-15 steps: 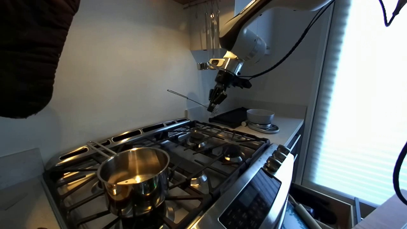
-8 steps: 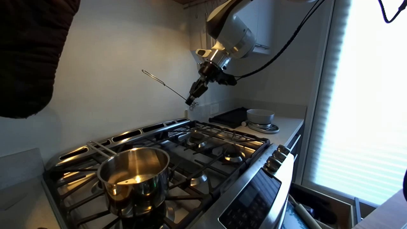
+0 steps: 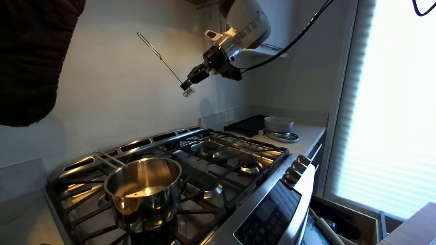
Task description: Hang the masher on the hook above the stove.
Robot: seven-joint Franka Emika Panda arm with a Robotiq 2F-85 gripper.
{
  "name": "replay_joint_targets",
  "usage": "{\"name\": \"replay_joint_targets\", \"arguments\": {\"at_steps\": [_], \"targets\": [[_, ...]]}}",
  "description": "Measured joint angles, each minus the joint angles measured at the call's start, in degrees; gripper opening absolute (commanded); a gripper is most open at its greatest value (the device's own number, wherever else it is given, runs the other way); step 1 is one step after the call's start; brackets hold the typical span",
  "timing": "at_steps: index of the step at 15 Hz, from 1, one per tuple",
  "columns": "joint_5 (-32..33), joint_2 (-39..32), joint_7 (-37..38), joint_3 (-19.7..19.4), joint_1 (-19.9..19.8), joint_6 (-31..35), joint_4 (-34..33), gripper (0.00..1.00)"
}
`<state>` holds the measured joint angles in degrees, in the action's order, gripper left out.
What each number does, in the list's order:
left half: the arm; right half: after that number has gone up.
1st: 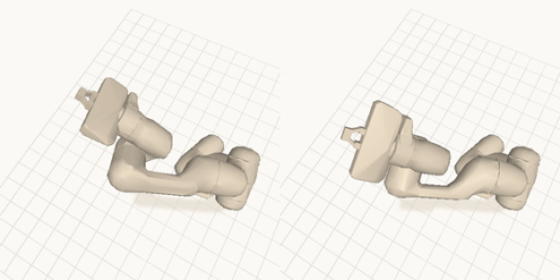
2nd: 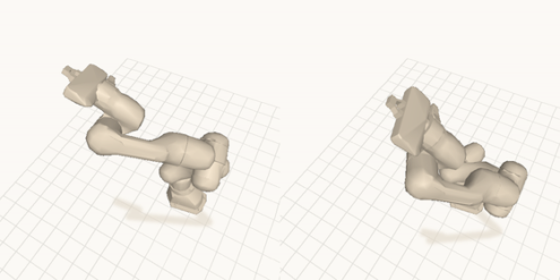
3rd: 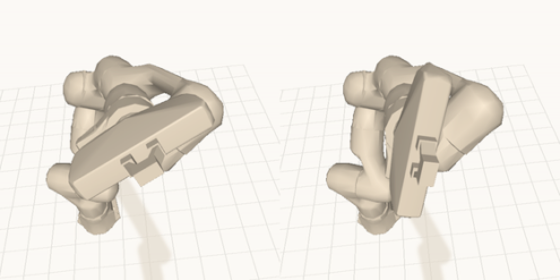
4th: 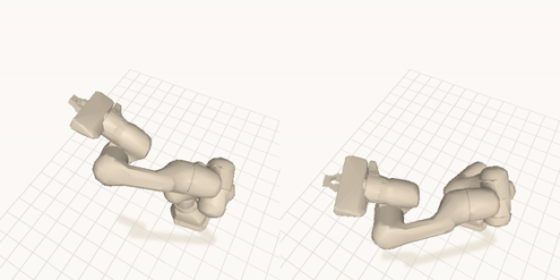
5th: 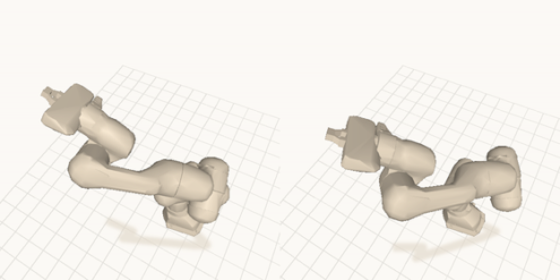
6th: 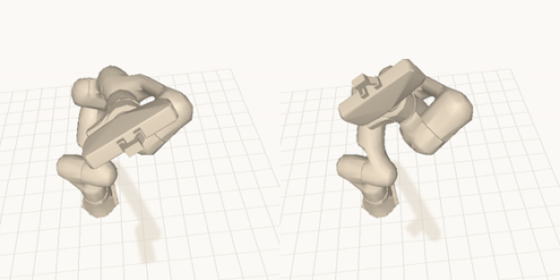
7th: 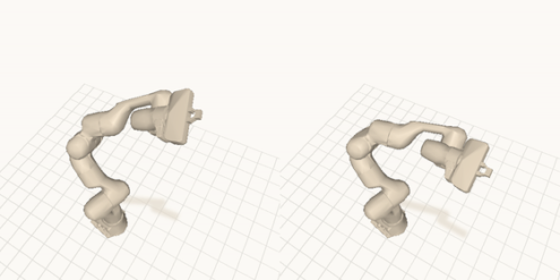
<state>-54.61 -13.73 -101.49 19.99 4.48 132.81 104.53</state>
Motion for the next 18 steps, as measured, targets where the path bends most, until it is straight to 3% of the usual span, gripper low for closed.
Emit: {"name": "replay_joint_targets", "arguments": {"at_steps": [4,13,18], "targets": [[-5.16,0.17,-7.39,-0.09,0.35,-6.98,0.00,0.04],[-5.32,0.09,-8.10,-1.00,1.07,-7.20,-0.38,0.01],[-2.04,-1.89,-12.21,-3.13,2.23,-9.97,-7.57,0.01]]}}
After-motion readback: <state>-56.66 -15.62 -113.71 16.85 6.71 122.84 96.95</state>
